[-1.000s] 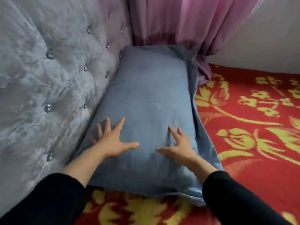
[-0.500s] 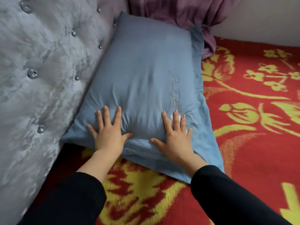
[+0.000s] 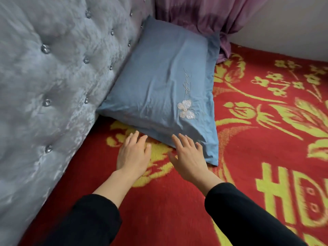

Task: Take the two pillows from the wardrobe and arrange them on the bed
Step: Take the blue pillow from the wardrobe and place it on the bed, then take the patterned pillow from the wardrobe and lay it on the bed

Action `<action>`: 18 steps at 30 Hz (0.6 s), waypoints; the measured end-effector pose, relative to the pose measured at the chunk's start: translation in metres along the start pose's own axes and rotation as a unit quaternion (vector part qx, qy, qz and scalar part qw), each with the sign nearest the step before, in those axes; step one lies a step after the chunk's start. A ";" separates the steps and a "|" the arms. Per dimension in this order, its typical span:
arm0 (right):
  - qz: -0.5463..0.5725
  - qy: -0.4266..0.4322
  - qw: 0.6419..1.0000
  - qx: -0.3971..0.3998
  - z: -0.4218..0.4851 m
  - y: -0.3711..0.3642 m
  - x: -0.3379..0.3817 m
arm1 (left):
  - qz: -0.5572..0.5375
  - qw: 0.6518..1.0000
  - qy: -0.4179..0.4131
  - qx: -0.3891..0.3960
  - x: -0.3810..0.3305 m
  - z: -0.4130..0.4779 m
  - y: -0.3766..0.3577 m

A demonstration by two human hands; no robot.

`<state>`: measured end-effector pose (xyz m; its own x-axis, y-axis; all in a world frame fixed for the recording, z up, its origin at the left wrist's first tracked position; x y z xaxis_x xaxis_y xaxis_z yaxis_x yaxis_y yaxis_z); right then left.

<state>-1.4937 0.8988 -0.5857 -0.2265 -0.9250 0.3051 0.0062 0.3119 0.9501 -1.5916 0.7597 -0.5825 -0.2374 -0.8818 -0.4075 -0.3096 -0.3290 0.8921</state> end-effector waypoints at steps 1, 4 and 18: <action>-0.003 0.011 1.000 0.001 -0.012 0.003 0.006 | 0.002 1.000 0.006 -0.004 0.003 -0.018 0.003; -0.017 0.050 0.999 0.005 -0.054 0.009 0.020 | 0.015 0.999 0.037 -0.010 0.012 -0.076 0.007; -0.015 0.244 0.965 0.096 -0.374 0.070 0.095 | -0.096 0.959 0.234 -0.125 -0.011 -0.483 0.005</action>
<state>-1.1502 0.7519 -0.4656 0.2614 -0.9120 0.3161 -0.1840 0.2744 0.9439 -1.1454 0.6045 -0.4789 0.2592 -0.8330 -0.4888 -0.0619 -0.5193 0.8523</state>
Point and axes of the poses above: each hand's wrist, its own z-axis towards the middle knuckle, its own y-axis out of the back of the hand, x = y × z, the point moved 3 cm from there along z, towards the middle knuckle, and after that the axes turned 11 degrees about y, right-handed, at the moved point
